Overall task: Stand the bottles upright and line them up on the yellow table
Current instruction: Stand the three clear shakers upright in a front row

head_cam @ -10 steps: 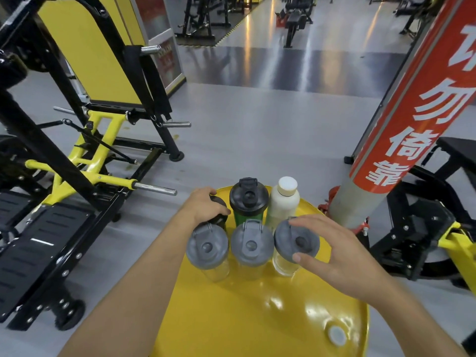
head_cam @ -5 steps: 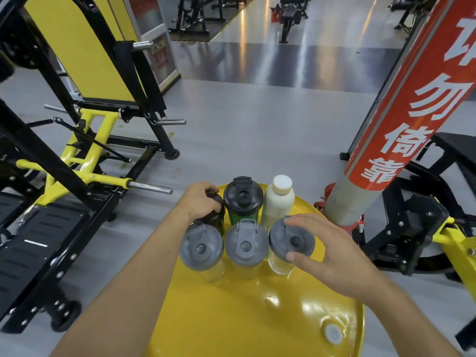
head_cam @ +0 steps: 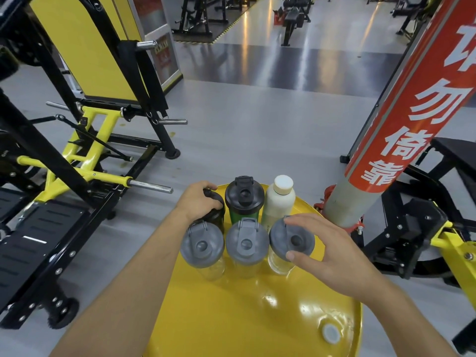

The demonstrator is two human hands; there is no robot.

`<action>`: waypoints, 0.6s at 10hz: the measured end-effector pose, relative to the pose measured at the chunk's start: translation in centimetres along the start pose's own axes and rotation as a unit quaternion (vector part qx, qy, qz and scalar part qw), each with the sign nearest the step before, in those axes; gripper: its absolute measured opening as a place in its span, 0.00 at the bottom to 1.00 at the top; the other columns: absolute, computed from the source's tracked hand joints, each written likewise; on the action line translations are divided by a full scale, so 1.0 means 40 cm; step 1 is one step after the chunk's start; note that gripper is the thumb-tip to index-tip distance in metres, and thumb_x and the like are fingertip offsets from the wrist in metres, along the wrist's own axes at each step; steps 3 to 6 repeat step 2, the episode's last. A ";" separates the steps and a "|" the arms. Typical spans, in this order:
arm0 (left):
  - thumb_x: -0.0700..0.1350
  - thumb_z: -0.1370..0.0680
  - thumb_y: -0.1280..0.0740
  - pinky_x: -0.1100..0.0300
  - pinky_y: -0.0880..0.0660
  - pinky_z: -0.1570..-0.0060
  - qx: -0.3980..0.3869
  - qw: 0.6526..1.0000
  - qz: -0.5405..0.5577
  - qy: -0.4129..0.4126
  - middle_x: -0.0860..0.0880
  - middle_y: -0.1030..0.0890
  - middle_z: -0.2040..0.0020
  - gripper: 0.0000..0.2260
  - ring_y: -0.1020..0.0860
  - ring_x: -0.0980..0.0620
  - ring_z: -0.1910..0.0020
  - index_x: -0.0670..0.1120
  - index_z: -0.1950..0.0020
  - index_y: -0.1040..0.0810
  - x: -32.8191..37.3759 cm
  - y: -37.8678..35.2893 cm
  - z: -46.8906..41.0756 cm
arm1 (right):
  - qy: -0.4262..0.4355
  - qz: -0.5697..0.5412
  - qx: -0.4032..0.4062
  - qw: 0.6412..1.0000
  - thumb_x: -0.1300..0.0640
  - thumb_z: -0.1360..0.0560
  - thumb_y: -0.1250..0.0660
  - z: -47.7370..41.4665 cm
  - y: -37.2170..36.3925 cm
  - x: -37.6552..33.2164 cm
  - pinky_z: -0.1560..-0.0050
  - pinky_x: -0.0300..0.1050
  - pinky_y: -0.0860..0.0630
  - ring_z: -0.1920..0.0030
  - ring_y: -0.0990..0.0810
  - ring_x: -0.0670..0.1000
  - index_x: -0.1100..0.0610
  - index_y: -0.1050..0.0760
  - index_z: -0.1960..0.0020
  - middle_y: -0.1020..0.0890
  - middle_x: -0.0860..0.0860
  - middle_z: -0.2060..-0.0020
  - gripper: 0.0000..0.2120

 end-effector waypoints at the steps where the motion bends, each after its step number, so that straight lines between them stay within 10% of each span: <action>1: 0.37 0.29 0.23 0.58 0.27 0.50 0.011 1.000 0.015 -0.007 0.45 0.18 0.47 0.24 0.21 0.46 0.47 0.42 0.35 0.23 -0.006 0.007 0.001 | -0.001 0.000 -0.001 1.000 0.45 0.26 0.26 0.001 -0.003 -0.002 0.35 0.39 0.29 0.32 0.27 0.40 0.41 0.27 0.31 0.24 0.34 0.35 0.24; 6: 0.40 0.30 0.22 0.58 0.27 0.45 0.025 0.999 0.015 -0.015 0.46 0.20 0.44 0.24 0.22 0.47 0.44 0.42 0.35 0.22 -0.004 0.019 0.008 | -0.004 -0.007 -0.002 1.000 0.45 0.26 0.26 -0.001 -0.002 -0.006 0.36 0.39 0.28 0.33 0.27 0.40 0.41 0.27 0.32 0.24 0.34 0.36 0.24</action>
Point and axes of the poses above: each hand's wrist, its own z-axis away from the middle knuckle, its own y-axis out of the back of the hand, x = y × z, the point moved 9 cm from there along -z, towards the middle knuckle
